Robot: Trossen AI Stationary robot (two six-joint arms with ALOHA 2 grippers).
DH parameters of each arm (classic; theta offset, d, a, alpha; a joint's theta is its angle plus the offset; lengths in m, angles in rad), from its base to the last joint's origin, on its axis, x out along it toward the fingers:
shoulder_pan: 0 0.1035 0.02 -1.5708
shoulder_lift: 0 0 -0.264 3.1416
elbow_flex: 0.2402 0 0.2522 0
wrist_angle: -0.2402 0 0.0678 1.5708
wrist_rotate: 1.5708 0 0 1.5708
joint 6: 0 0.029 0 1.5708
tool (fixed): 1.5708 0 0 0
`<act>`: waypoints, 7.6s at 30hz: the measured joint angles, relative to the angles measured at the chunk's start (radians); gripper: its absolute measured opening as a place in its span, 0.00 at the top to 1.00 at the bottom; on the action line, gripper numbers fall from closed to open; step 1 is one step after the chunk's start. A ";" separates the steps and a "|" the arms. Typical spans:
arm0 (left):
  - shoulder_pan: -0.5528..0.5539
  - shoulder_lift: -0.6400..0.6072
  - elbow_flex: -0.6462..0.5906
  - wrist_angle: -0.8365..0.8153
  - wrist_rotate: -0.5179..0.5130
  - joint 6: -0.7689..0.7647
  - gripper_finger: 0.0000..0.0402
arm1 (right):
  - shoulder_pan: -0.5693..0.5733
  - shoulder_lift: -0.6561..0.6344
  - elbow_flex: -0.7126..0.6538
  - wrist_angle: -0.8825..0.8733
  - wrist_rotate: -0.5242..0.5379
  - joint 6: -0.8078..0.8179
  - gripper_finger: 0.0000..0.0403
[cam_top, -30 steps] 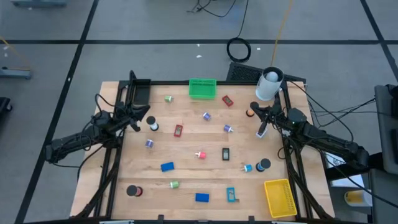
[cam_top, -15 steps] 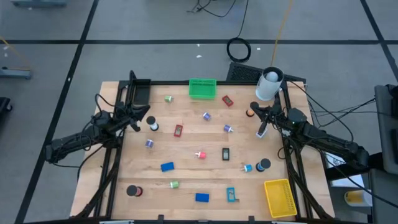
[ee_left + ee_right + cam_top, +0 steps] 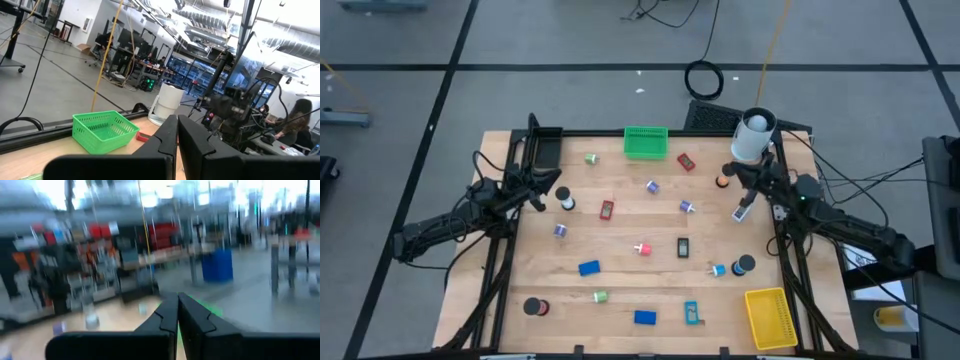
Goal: Pick & Place Office items
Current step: Put the right purple charger adapter into the yellow basket
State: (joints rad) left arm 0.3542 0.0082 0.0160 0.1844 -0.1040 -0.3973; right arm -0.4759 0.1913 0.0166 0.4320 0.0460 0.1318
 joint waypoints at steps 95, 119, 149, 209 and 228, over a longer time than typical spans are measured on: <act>-0.001 0.000 0.000 0.000 0.001 0.000 0.96 | 0.435 1.462 1.384 -1.391 0.229 0.135 0.41; -0.001 0.000 0.000 0.000 0.000 0.000 0.96 | 0.312 1.498 1.292 -1.300 0.094 0.178 0.37; -0.001 0.000 0.000 0.000 0.000 0.000 0.96 | 0.314 1.497 0.937 -0.878 0.083 0.236 0.50; -0.002 0.000 0.000 0.000 0.000 0.000 0.96 | 1.412 1.246 1.254 -1.569 0.121 1.835 0.66; -0.001 0.000 0.000 0.000 0.000 0.000 0.96 | 1.487 1.367 1.253 -1.610 -0.155 2.047 0.66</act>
State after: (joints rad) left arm 0.3529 0.0082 0.0162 0.1846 -0.1043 -0.3973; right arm 1.0116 1.5583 1.2697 -1.1784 -0.1092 2.1792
